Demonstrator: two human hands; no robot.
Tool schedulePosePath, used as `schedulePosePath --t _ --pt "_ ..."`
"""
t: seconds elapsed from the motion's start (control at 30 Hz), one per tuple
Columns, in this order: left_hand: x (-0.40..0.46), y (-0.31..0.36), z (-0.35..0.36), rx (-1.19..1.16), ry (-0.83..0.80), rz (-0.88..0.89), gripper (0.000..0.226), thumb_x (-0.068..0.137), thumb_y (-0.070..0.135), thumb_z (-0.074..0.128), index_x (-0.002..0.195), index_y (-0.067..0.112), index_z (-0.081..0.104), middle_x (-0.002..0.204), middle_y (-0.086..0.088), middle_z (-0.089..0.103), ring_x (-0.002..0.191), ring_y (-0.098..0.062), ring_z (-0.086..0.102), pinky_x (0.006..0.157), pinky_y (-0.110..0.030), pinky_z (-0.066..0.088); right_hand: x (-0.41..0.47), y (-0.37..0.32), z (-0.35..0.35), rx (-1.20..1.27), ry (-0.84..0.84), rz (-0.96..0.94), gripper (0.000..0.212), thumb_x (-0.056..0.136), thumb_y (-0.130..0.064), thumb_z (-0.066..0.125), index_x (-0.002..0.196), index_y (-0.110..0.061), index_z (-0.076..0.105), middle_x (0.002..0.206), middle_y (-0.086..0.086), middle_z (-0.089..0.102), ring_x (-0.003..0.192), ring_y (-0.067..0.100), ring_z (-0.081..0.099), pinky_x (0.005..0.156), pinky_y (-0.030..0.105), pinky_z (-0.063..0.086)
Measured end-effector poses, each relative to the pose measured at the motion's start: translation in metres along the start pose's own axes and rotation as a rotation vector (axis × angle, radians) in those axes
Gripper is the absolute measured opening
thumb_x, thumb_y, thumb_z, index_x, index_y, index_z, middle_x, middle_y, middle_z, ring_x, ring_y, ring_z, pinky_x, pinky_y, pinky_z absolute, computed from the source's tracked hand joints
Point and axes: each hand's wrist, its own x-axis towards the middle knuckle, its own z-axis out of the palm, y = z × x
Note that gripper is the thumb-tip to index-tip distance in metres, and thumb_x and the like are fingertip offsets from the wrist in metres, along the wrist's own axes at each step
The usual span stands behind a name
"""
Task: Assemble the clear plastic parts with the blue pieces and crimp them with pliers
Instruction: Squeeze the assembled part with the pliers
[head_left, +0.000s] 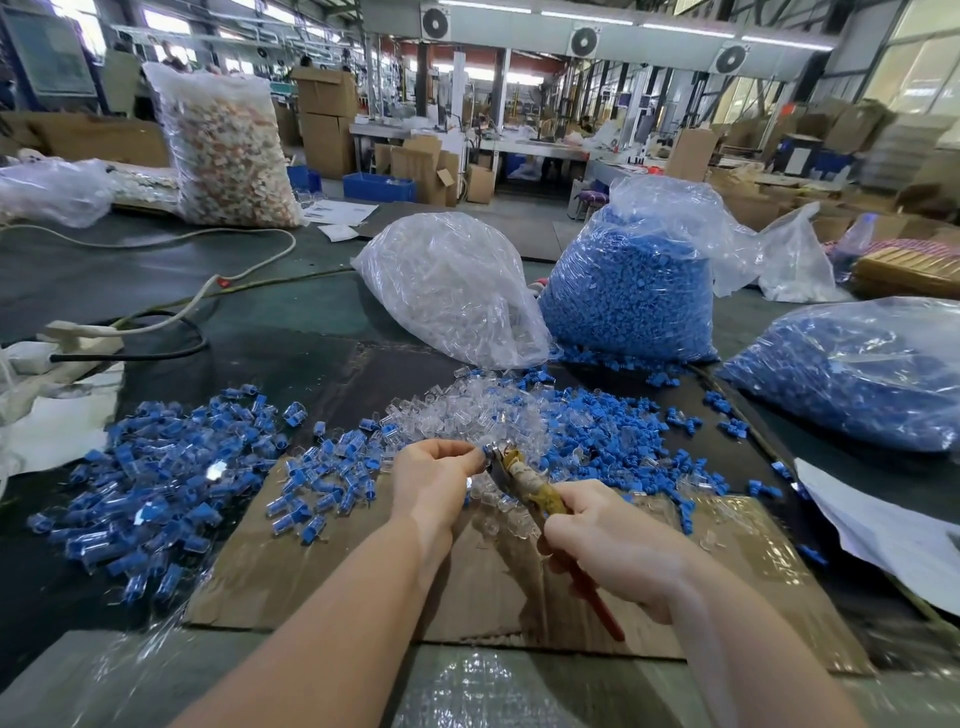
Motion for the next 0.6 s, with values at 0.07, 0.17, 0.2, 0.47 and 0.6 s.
schedulePosePath --t 0.07,0.17,0.2,0.47,0.6 --pt "0.000 -0.002 0.000 0.009 -0.003 0.008 0.006 0.084 0.007 0.065 0.081 0.013 0.065 0.080 -0.001 0.064 0.073 -0.006 0.054 0.056 -0.021 0.035 0.000 0.001 0.002 -0.028 0.014 -0.007 0.018 0.087 -0.005 0.042 0.072 -0.015 0.041 0.072 0.008 0.042 0.067 0.020 0.038 0.061 0.035 0.030" --pt "0.003 -0.007 -0.001 0.005 0.011 0.017 0.006 0.084 0.008 0.065 0.082 0.013 0.066 0.080 -0.002 0.065 0.078 -0.012 0.058 0.064 -0.025 0.045 -0.001 0.001 0.006 -0.034 0.060 -0.033 0.018 0.084 -0.007 0.048 0.071 -0.018 0.047 0.064 -0.001 0.045 0.051 0.011 0.040 0.051 0.026 0.033" --pt "0.005 -0.008 -0.004 0.020 0.022 0.037 0.006 0.084 0.009 0.066 0.082 0.014 0.066 0.080 -0.002 0.065 0.077 -0.012 0.059 0.064 -0.025 0.045 -0.002 0.002 0.007 -0.024 0.082 -0.046 0.014 0.084 -0.007 0.051 0.075 -0.019 0.052 0.063 -0.003 0.047 0.046 0.006 0.040 0.047 0.021 0.033" --pt "0.026 -0.019 -0.052 0.912 0.365 0.424 0.009 0.091 0.028 0.058 0.095 0.031 0.065 0.090 0.010 0.063 0.073 -0.008 0.050 0.053 -0.021 0.035 0.006 0.030 -0.001 -0.407 0.540 0.069 0.063 0.087 -0.024 0.058 0.144 -0.019 0.032 0.116 0.003 0.045 0.118 0.023 0.039 0.102 0.040 0.035" --pt "0.032 -0.027 -0.068 1.078 0.388 0.483 0.016 0.091 0.026 0.058 0.101 0.031 0.069 0.096 0.006 0.062 0.089 -0.017 0.050 0.082 -0.033 0.038 0.008 0.043 -0.005 -0.548 0.622 0.151 0.062 0.090 -0.034 0.055 0.144 -0.021 0.029 0.121 0.006 0.043 0.119 0.024 0.037 0.100 0.041 0.035"
